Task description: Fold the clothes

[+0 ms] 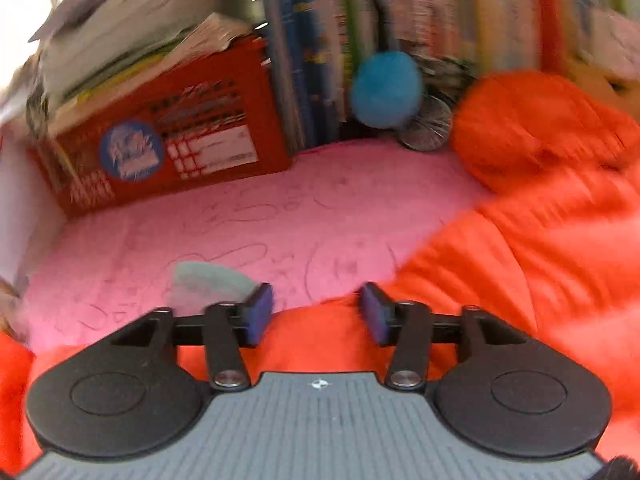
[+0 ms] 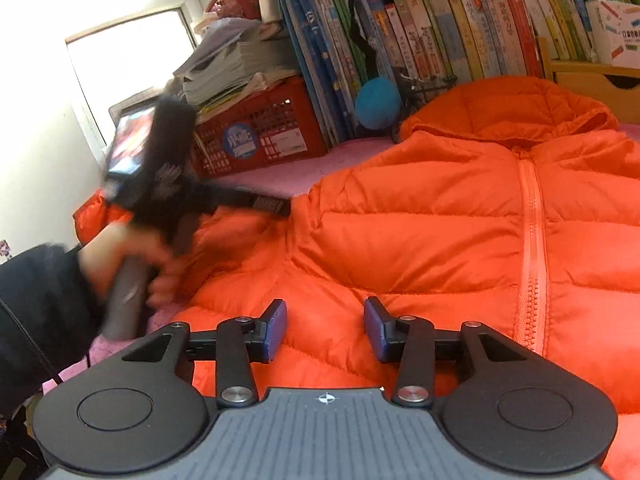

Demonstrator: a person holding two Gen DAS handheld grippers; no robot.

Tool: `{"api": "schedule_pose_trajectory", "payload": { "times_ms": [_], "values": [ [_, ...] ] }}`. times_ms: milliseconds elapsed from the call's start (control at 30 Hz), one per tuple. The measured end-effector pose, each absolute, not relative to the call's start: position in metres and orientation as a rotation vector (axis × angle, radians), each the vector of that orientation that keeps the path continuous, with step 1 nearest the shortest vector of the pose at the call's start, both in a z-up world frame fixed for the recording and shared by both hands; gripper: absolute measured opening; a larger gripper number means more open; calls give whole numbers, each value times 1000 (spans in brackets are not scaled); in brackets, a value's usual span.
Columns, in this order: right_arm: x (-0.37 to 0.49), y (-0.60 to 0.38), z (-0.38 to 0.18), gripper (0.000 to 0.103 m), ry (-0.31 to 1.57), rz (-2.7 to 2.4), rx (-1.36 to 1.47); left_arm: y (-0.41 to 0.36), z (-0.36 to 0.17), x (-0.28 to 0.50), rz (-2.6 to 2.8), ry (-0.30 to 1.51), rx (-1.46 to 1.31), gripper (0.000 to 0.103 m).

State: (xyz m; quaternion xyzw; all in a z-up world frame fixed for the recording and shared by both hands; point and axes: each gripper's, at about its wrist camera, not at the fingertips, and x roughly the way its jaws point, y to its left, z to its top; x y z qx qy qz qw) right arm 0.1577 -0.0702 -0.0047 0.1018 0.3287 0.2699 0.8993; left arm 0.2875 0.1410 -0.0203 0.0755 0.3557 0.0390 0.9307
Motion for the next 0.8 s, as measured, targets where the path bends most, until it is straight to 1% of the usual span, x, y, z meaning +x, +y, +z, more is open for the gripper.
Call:
{"api": "schedule_pose_trajectory", "payload": {
  "times_ms": [33, 67, 100, 200, 267, 333, 400, 533, 700, 733, 800],
  "values": [
    [158, -70, -5, 44, 681, 558, 213, 139, -19, 288, 86, 735, 162, 49],
    [157, -71, -5, 45, 676, 559, 221, 135, -17, 284, 91, 730, 183, 42],
    [155, -77, -3, 45, 674, 559, 235, 133, -14, 274, 82, 714, 202, 42],
    [137, -117, 6, 45, 630, 509, 289, 126, -3, 237, 21, 657, 219, 43],
    [124, -153, 14, 45, 569, 405, 258, 123, 3, 214, -27, 620, 203, 43],
    [119, -190, 20, 45, 518, 255, 207, 120, 6, 202, -57, 598, 186, 43],
    [127, -229, 21, 45, 513, 122, 203, 117, 3, 203, -59, 607, 180, 45],
    [164, -291, 5, 44, 571, -42, 259, 111, -12, 219, 18, 653, 201, 46],
    [205, -311, -23, 44, 656, -78, 258, 104, -14, 220, 62, 652, 223, 45],
    [207, -310, -22, 44, 663, -90, 240, 102, -11, 217, 62, 650, 230, 46],
    [197, -309, -14, 44, 651, -104, 226, 101, -1, 208, 42, 636, 211, 52]
  ]
}}
